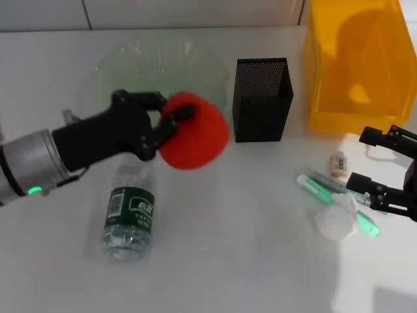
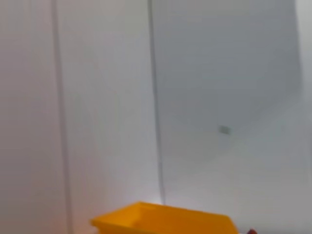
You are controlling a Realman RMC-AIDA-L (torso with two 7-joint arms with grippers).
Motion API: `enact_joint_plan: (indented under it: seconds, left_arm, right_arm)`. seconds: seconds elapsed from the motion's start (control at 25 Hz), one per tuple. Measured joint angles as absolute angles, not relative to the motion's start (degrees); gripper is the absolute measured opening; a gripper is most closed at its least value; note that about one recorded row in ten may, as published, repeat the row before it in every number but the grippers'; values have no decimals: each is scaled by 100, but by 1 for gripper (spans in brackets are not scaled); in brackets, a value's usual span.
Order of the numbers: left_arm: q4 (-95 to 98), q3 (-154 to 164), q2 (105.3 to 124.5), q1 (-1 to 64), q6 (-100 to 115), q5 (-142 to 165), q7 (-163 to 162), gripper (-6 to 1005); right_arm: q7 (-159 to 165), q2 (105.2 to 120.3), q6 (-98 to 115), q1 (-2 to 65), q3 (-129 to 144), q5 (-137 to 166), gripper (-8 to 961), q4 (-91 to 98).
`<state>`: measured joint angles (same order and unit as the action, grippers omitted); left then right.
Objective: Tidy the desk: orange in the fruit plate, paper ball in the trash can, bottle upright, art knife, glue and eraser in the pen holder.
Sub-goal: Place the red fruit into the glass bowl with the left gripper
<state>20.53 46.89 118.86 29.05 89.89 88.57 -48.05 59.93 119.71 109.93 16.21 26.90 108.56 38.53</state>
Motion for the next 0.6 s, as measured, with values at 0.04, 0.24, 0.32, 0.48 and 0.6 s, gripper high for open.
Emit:
enact_joint_plan:
  seconds: [0.04, 0.24, 0.32, 0.48, 0.6]
  left_arm:
    - [2080, 4639, 11882, 2894, 8851, 8652, -4811, 188]
    - [2057, 4609, 11884, 3169, 7765, 7992, -4772, 144]
    - [1954, 4625, 11896, 3414, 7337, 7980, -4733, 131]
    - [1495, 4582, 11918, 3938, 6245, 7881, -4541, 117]
    - [1352, 4579, 11920, 4027, 5995, 7764, -4524, 106]
  right_arm:
    - [5993, 11971, 10989, 1611, 2688, 10856, 800, 3850]
    - [5993, 11971, 10986, 1624, 2689, 10854, 800, 3811]
    - [5993, 11970, 10977, 1632, 2690, 10853, 800, 3800]
    - [5993, 11975, 10948, 1644, 2694, 10853, 800, 3779]
    - [5993, 11976, 10943, 1645, 2692, 10854, 800, 3764]
